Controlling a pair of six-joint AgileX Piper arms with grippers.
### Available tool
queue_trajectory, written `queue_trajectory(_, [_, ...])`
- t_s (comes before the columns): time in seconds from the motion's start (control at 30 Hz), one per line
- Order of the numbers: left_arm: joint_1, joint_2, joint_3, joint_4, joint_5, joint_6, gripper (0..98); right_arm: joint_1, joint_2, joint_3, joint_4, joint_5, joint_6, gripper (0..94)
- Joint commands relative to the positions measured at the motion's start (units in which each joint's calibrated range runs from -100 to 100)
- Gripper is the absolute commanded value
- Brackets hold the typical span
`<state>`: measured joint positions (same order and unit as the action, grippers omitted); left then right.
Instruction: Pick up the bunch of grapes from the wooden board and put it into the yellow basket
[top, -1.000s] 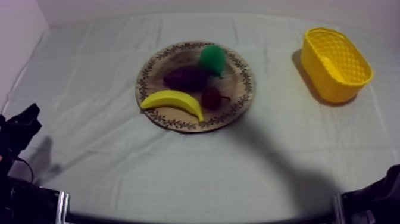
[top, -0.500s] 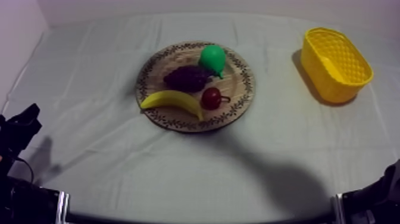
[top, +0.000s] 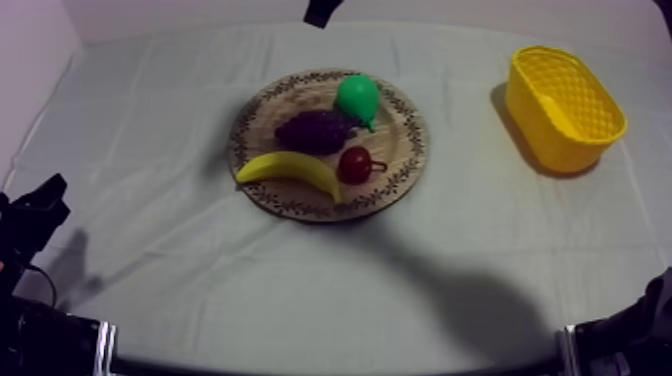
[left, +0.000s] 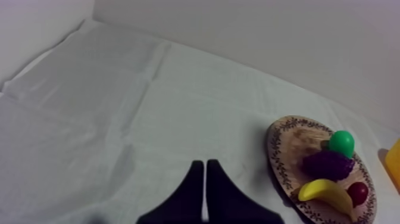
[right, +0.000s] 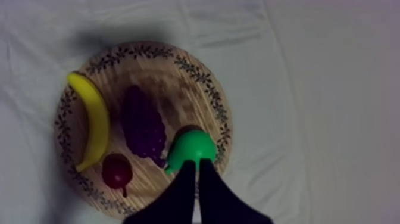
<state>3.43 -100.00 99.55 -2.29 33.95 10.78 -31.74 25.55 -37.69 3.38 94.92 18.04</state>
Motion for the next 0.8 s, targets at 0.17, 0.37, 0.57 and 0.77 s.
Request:
queue_trajectory(0.17, [0.0, 0.0, 0.0, 0.01, 0.0, 0.0, 0.0, -0.3, -0.2, 0.5, 0.0, -0.6, 7.0, 0.5])
queue_trajectory(0.37, [0.0, 0.0, 0.0, 0.01, 0.0, 0.0, 0.0, -0.4, -0.3, 2.5, -0.1, -1.8, 7.2, 0.5])
queue_trajectory(0.57, [0.0, 0.0, 0.0, 0.01, 0.0, 0.0, 0.0, -0.1, -0.6, 5.2, 0.2, -5.2, 5.5, 16.0])
queue_trajectory(0.77, [0.0, 0.0, 0.0, 0.01, 0.0, 0.0, 0.0, 0.4, -1.4, 8.6, 0.5, -6.8, 4.8, 61.7])
